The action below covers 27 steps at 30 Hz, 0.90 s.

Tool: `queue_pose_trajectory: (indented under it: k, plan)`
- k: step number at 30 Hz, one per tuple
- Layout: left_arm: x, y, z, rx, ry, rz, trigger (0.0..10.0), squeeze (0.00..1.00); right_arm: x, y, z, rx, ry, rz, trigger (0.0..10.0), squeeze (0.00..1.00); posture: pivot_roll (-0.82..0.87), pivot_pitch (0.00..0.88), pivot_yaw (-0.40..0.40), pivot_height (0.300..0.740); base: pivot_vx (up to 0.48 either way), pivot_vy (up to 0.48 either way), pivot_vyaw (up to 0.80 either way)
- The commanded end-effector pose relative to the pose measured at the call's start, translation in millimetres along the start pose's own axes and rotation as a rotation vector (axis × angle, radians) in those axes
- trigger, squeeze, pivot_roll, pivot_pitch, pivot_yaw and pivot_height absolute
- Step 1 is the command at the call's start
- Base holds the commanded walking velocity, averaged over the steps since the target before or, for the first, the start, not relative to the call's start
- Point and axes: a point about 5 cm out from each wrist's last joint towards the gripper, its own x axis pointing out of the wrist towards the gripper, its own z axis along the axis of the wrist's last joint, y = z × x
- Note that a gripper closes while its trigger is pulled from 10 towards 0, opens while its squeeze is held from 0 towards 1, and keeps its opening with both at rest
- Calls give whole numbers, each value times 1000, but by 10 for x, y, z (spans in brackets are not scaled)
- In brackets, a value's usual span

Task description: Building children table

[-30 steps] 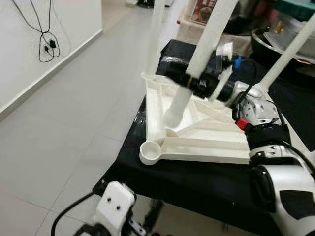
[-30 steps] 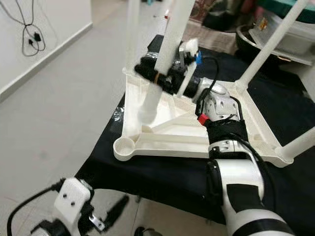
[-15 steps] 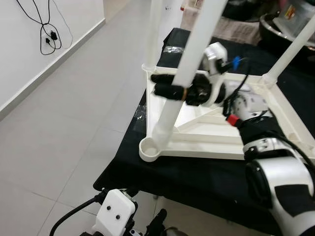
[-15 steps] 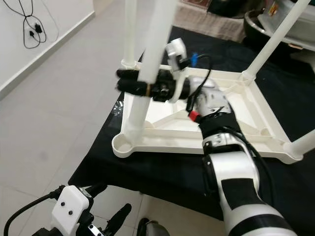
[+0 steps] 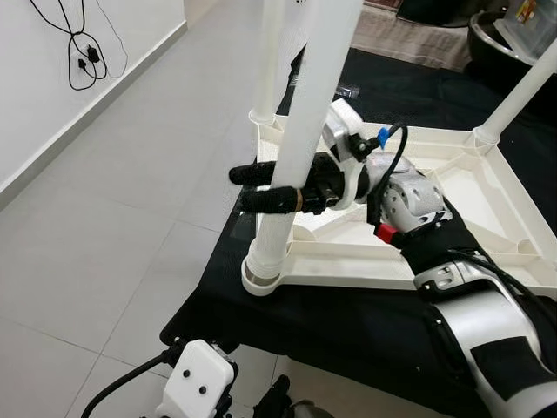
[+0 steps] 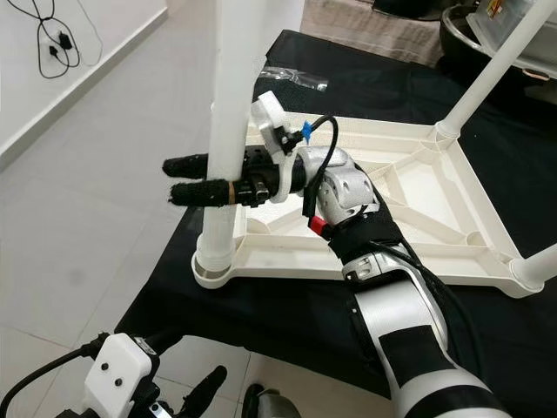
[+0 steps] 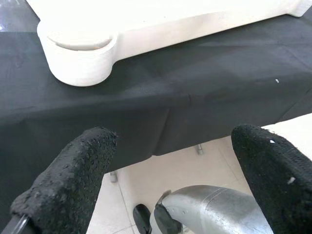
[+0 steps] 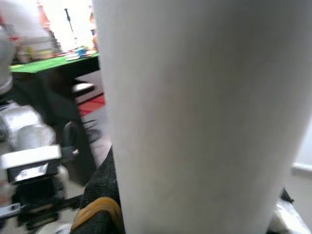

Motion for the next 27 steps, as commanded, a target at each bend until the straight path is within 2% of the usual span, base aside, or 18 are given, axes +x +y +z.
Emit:
queue_pose_trajectory:
  k: [1, 7, 11, 15, 20, 27]
  plan:
    - [-35, -22, 10, -2, 1, -17, 10000, 0, 74, 67, -116, 29, 22, 79, 10000, 0, 233, 242, -134, 740, 0, 0, 0]
    - [-55, -14, 8, 7, 7, -13, 10000, 0, 170, 121, -201, 13, 120, 145, 10000, 0, 237, 241, -133, 740, 0, 0, 0]
    - [-46, -16, 5, 8, 8, -16, 10000, 0, 194, 96, -223, -15, 165, 146, 10000, 0, 234, 238, -133, 740, 0, 0, 0]
    - [-42, -19, 3, 10, 9, -20, 10000, 0, 204, 71, -216, -32, 181, 144, 10000, 0, 234, 238, -134, 740, 0, 0, 0]
    - [-34, -37, 6, 33, 9, -31, 10000, 0, 205, -71, -229, -27, 197, 93, 10000, 0, 227, 235, -142, 740, 0, 0, 0]
    - [-30, -69, 6, 43, 7, -38, 10000, 0, 212, -89, -296, 8, 214, 91, 10000, 0, 238, 231, -160, 740, 0, 0, 0]
